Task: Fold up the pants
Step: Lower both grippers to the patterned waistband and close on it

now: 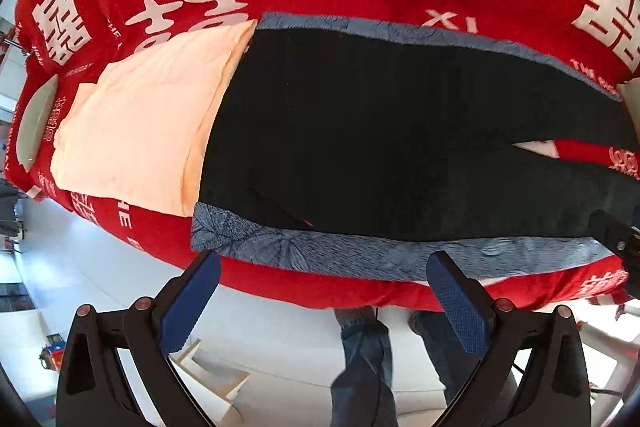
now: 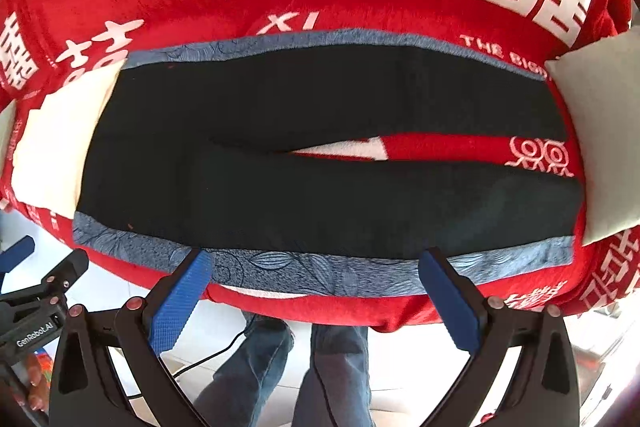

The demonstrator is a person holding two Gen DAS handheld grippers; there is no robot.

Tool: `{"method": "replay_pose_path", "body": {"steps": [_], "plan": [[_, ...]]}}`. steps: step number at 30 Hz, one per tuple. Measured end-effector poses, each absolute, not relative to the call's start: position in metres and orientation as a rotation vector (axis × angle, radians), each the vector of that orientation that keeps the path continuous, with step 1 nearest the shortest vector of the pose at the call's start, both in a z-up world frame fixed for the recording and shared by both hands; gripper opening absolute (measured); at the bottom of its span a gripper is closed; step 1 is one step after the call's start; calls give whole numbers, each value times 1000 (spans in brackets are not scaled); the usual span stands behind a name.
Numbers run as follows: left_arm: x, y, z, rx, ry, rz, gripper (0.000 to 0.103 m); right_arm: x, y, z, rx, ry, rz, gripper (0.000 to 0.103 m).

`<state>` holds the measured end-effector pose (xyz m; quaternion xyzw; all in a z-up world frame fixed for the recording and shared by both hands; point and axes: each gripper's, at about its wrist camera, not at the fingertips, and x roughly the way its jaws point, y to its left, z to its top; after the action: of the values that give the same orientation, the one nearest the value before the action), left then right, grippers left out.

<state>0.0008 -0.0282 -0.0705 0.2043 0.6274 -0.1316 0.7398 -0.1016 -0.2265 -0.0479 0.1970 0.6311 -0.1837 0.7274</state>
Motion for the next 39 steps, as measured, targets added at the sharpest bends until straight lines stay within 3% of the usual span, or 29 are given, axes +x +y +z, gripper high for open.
{"method": "replay_pose_path", "body": {"steps": [10, 16, 21, 31, 34, 36, 37, 38, 39], "plan": [[21, 42, -137, 212, 1402, -291, 103, -149, -221, -131, 1017, 1174, -192, 102], [25, 89, -198, -125, 1531, -346, 103, -186, -218, -200, 1302, 1108, -108, 79], [27, 110, -222, -308, 1532, -321, 103, -195, -218, -231, 1401, 1061, -70, 75], [40, 98, -229, -351, 1513, -365, 102, -210, -227, -249, 1504, 932, 32, 73], [47, 94, -228, -355, 1507, -368, 93, -215, -230, -256, 1573, 882, 29, 65], [49, 93, -225, -335, 1497, -361, 74, -210, -229, -260, 1608, 876, 14, 37], [49, 94, -224, -333, 1490, -367, 66, -207, -227, -263, 1634, 878, 6, 29], [50, 95, -222, -332, 1482, -378, 40, -206, -227, -266, 1661, 872, 0, 8], [52, 96, -222, -335, 1491, -396, 26, -206, -227, -267, 1675, 866, -10, 5]]}}
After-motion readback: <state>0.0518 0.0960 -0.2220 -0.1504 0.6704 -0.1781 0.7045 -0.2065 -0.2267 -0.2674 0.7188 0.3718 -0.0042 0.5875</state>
